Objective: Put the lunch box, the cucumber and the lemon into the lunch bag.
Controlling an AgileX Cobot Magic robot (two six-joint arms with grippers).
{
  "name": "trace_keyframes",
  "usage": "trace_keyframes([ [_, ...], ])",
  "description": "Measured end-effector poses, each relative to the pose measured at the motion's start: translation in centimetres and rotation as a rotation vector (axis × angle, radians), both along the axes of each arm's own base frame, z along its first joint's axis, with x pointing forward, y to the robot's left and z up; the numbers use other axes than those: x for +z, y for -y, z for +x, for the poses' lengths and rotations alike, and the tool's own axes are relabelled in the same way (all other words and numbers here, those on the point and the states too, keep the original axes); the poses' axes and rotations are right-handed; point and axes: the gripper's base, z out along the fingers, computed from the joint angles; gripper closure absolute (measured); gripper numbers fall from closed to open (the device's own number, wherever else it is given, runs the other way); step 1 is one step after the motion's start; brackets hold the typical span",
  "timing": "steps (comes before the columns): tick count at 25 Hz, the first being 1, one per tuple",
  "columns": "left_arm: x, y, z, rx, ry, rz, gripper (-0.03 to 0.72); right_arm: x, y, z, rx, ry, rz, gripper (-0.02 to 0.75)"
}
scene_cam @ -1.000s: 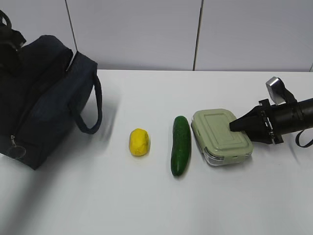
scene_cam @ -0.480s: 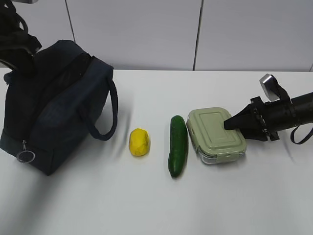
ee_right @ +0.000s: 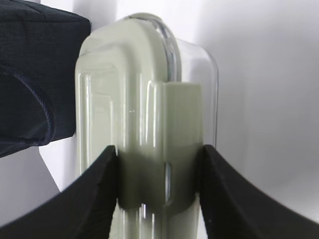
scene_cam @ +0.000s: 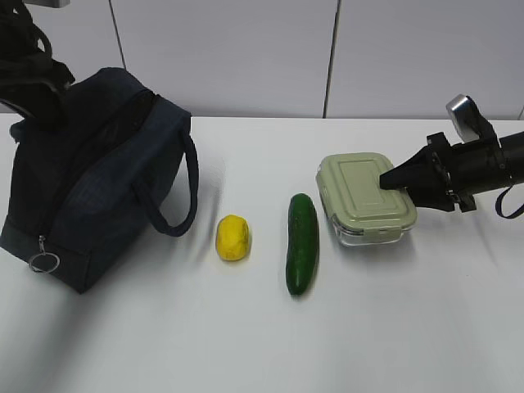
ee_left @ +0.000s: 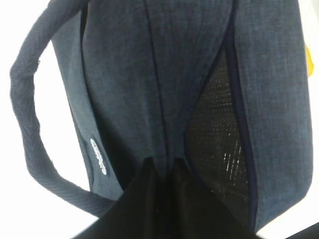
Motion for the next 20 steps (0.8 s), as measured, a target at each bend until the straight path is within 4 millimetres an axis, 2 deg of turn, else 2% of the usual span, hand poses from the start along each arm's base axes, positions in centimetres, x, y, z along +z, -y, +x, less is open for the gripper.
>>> trace_keyframes([
  [5,0.0,0.2,0.0,-0.005,0.0,0.001,0.677,1.9,-0.7,0.0,0.002,0.033,0.0,0.379],
  [10,0.0,0.8,-0.2,-0.021,0.0,0.001,0.677,4.2,-2.8,-0.2,0.032,0.08,0.016,0.379],
  [20,0.0,1.1,-0.3,-0.03,-0.002,0.0,0.677,7.4,-6.8,-0.4,0.098,0.116,0.044,0.379],
])
